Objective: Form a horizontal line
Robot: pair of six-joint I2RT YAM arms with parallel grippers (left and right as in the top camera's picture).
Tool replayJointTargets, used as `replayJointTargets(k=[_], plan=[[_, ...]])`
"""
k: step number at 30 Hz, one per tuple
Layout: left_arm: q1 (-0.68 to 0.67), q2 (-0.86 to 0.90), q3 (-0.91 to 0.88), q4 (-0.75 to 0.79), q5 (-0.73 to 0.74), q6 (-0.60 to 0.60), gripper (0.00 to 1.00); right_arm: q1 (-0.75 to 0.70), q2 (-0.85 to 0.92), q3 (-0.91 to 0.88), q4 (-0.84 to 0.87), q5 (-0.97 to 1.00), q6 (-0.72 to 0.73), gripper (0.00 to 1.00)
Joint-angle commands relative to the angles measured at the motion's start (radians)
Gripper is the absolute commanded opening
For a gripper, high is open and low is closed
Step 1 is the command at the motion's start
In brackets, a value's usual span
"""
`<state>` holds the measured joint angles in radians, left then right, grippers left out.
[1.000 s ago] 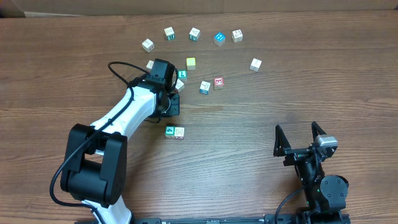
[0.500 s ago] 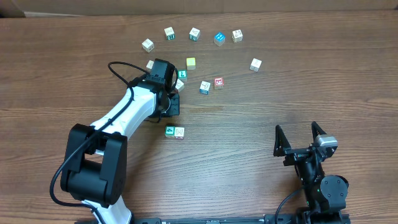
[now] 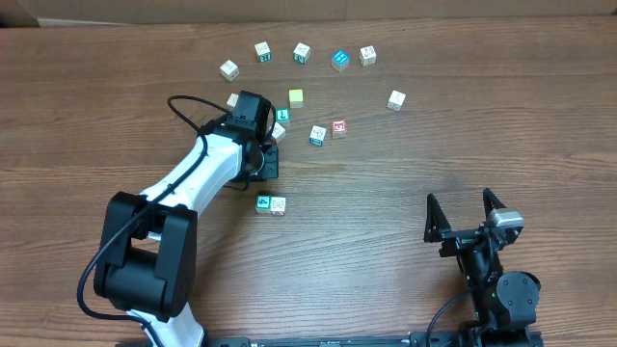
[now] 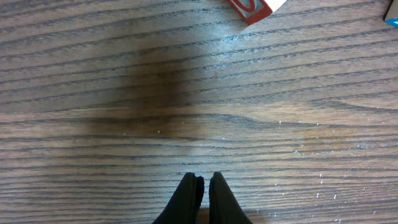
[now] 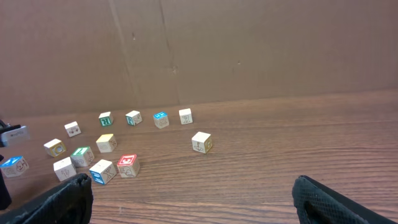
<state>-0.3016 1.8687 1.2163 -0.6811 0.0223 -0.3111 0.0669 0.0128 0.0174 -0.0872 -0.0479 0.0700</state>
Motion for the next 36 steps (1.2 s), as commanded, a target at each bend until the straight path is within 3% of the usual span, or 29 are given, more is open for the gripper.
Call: replayJointTargets(k=[1, 36], plan=[[-0.007, 0.023, -0.003, 0.002, 0.003, -0.01, 0.04, 0.006, -0.01, -0.01, 0.006, 0.001, -0.008, 1.0], [-0.008, 0.023, -0.004, -0.097, 0.004, -0.01, 0.04, 0.006, -0.01, -0.01, 0.006, 0.001, -0.008, 1.0]])
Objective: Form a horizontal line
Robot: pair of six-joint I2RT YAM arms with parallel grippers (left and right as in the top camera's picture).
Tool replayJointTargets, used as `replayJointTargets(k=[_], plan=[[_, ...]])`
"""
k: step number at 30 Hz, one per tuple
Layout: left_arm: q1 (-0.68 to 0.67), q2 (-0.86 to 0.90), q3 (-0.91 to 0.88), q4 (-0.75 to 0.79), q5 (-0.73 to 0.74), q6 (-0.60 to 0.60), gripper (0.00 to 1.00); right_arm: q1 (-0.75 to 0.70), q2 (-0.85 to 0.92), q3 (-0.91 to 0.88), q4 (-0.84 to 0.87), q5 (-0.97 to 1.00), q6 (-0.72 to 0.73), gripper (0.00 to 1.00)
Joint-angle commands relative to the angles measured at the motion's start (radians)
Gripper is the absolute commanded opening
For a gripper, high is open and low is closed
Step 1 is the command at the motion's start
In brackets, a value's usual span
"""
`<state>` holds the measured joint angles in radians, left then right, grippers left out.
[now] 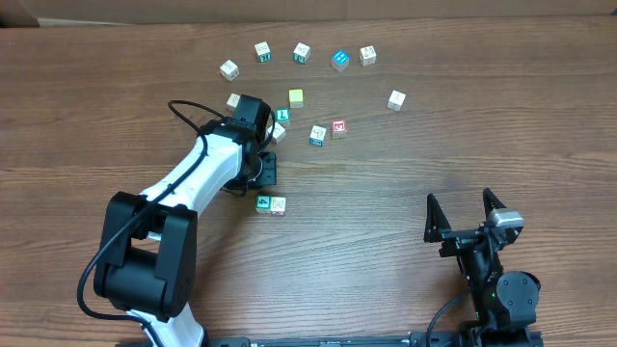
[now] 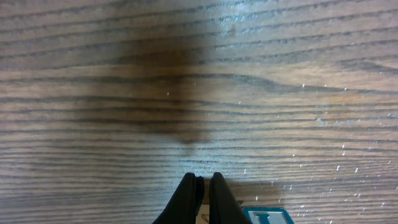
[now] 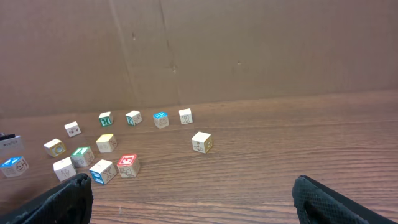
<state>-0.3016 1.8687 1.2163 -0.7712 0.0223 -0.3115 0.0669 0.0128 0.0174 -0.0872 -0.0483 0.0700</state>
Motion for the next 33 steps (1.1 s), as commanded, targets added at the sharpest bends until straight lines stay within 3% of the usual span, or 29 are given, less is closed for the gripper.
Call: replayJointTargets(k=[1, 33], plan=[[-0.009, 0.023, -0.004, -0.01, 0.004, -0.01, 0.04, 0.006, -0.01, -0.01, 0.006, 0.002, -0.008, 1.0], [-0.048, 0.023, -0.004, -0.044, -0.04, -0.01, 0.04, 0.006, -0.01, -0.01, 0.006, 0.002, -0.008, 1.0]])
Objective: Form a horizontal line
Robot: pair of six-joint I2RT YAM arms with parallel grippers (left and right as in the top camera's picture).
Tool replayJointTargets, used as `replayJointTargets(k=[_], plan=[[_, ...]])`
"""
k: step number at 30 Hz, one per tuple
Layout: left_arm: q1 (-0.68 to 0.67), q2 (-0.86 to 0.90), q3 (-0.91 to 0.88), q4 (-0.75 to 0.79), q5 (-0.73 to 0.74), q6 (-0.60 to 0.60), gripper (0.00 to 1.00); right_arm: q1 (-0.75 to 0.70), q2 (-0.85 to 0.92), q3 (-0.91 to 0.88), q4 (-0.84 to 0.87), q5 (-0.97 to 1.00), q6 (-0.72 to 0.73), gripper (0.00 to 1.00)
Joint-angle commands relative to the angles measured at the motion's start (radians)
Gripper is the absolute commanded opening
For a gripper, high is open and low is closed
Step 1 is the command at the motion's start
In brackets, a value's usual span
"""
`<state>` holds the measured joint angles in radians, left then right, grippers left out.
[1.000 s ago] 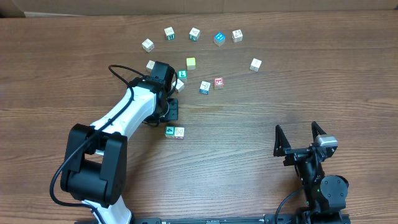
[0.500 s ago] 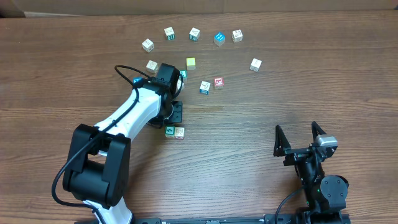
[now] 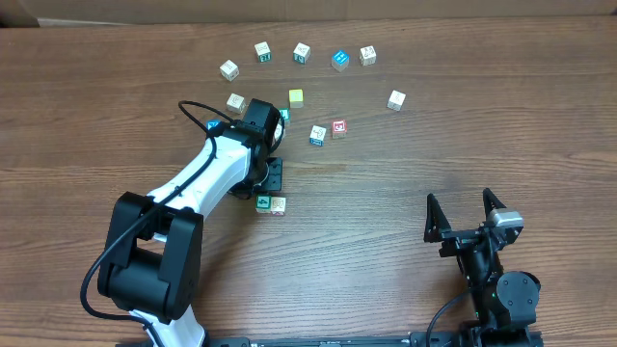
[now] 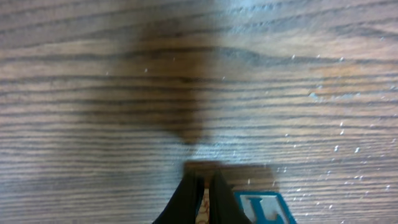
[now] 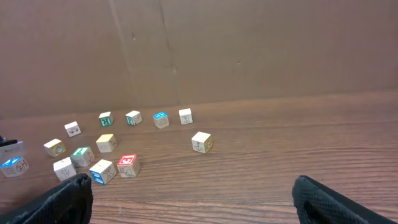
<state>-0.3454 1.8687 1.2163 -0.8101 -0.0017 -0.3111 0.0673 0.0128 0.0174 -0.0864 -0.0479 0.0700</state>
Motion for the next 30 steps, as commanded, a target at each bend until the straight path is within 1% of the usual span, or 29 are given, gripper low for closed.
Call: replayJointTargets(k=[1, 20, 26, 30], plan=[[-0.004, 0.023, -0.004, -0.005, -0.016, -0.01, 0.04, 0.005, -0.01, -0.01, 0.005, 0.001, -0.008, 1.0], [-0.004, 0.023, -0.004, -0.027, -0.016, -0.01, 0.04, 0.005, -0.01, -0.01, 0.005, 0.001, -0.008, 1.0], [-0.004, 0.023, -0.004, -0.003, -0.016, -0.01, 0.04, 0.005, -0.01, -0.01, 0.005, 0.001, -0.008, 1.0], [-0.002, 0.023, -0.003, 0.047, -0.018, -0.01, 0.04, 0.005, -0.01, -0.01, 0.005, 0.001, -0.008, 1.0]])
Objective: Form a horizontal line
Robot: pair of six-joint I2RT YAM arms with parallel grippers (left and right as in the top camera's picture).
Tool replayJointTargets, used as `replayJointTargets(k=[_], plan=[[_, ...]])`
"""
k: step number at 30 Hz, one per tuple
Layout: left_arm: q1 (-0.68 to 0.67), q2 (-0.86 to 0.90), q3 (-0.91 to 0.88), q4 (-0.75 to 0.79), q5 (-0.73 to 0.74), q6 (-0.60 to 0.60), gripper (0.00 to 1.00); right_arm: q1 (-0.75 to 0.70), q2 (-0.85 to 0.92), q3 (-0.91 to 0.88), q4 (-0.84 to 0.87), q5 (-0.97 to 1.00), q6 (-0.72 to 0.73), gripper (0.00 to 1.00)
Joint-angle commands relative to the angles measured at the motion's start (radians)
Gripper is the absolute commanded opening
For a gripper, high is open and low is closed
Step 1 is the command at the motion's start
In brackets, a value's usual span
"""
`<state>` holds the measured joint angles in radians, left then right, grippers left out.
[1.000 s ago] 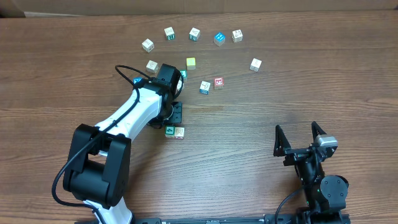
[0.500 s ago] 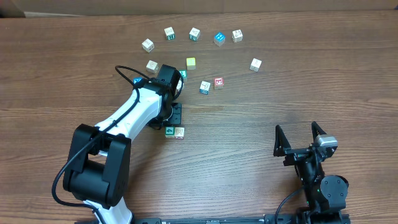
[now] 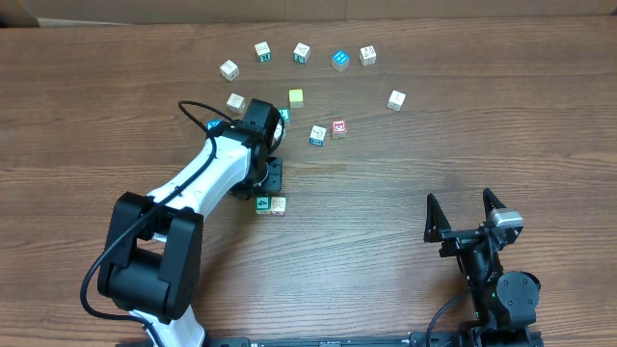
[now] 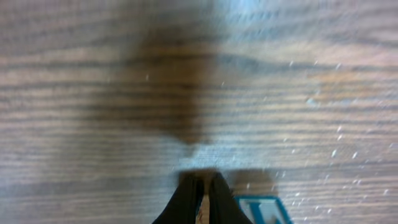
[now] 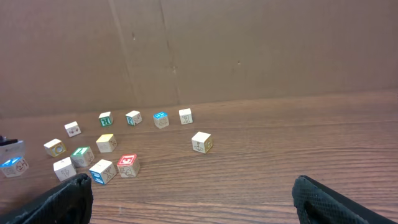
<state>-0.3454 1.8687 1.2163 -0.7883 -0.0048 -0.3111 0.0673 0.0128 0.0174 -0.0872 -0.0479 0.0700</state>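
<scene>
Small lettered wooden cubes lie scattered on the brown table (image 3: 405,173). Two of them, a teal one (image 3: 262,203) and a white one (image 3: 278,204), sit side by side touching. My left arm (image 3: 217,159) reaches among the cubes. In its wrist view the left gripper (image 4: 202,199) is shut, low over the wood. A pale cube shows through the slit between its fingers. A teal letter cube (image 4: 264,210) lies just right of them. My right gripper (image 5: 193,186) stands open and holds nothing at the near right (image 3: 463,214).
An arc of cubes runs along the back: (image 3: 228,69), (image 3: 261,50), (image 3: 302,52), blue (image 3: 339,60), (image 3: 367,55), (image 3: 396,99). Nearer lie a yellow cube (image 3: 295,97), a blue one (image 3: 317,135) and a red one (image 3: 338,127). A cardboard wall (image 5: 249,50) closes the far side.
Hardly anything differs. The left wrist view is blurred and the teal letter cube sits slightly lower in it. The touching pair and the right arm have not moved.
The left gripper was shut over bare wood, with a white and a teal cube showing beside its wrist from overhead. Then the teal cube's edge entered the wrist view. By 1.0 s ago the wrist covered the white cube. The pair below stayed put.
</scene>
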Motion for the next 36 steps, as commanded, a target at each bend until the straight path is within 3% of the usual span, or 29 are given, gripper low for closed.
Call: replayJointTargets(k=[1, 36], plan=[[-0.001, 0.023, -0.003, 0.04, -0.018, -0.01, 0.04, 0.005, -0.01, -0.01, 0.006, 0.001, -0.008, 1.0], [-0.121, 0.022, 0.116, 0.053, 0.031, -0.036, 0.04, 0.005, -0.01, -0.01, 0.006, 0.001, -0.008, 1.0]])
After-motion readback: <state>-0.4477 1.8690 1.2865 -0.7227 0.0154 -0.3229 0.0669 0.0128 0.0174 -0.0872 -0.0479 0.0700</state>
